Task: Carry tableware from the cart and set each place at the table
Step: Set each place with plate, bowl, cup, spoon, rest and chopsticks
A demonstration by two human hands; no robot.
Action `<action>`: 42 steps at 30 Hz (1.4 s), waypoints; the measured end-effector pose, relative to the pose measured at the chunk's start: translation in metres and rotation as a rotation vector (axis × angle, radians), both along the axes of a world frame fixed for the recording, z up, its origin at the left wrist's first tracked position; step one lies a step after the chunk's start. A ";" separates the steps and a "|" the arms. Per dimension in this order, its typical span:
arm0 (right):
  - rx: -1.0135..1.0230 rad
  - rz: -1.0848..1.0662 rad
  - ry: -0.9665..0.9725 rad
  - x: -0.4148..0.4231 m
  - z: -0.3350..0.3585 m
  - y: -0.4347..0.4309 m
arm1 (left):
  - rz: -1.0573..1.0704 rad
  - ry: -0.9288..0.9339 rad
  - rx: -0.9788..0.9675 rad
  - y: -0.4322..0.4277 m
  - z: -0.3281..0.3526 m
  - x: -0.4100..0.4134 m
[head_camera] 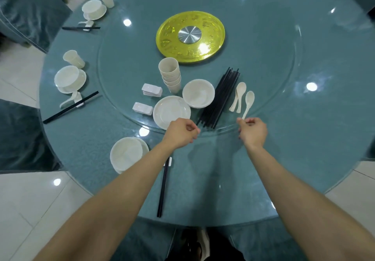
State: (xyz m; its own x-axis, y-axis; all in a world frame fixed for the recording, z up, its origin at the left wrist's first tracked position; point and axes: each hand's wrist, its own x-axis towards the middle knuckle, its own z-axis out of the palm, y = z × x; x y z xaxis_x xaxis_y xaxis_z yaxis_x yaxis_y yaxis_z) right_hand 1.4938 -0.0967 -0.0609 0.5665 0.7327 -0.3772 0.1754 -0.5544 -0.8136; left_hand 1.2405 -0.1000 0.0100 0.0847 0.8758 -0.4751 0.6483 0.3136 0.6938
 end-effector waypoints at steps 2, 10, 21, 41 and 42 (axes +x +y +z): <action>0.023 0.023 -0.012 -0.013 0.013 -0.018 | 0.038 -0.065 -0.001 -0.008 0.001 0.001; 0.049 0.324 0.043 -0.099 0.047 -0.077 | 0.279 -0.301 0.015 -0.051 0.008 -0.029; 0.059 0.658 0.020 -0.196 0.054 -0.122 | 0.381 -0.207 -0.005 -0.100 0.006 -0.100; -0.109 0.748 -0.142 -0.159 0.024 -0.142 | 0.156 0.530 0.065 -0.145 -0.041 -0.113; -0.112 0.743 -0.140 -0.157 0.023 -0.143 | 0.150 0.535 0.069 -0.144 -0.044 -0.112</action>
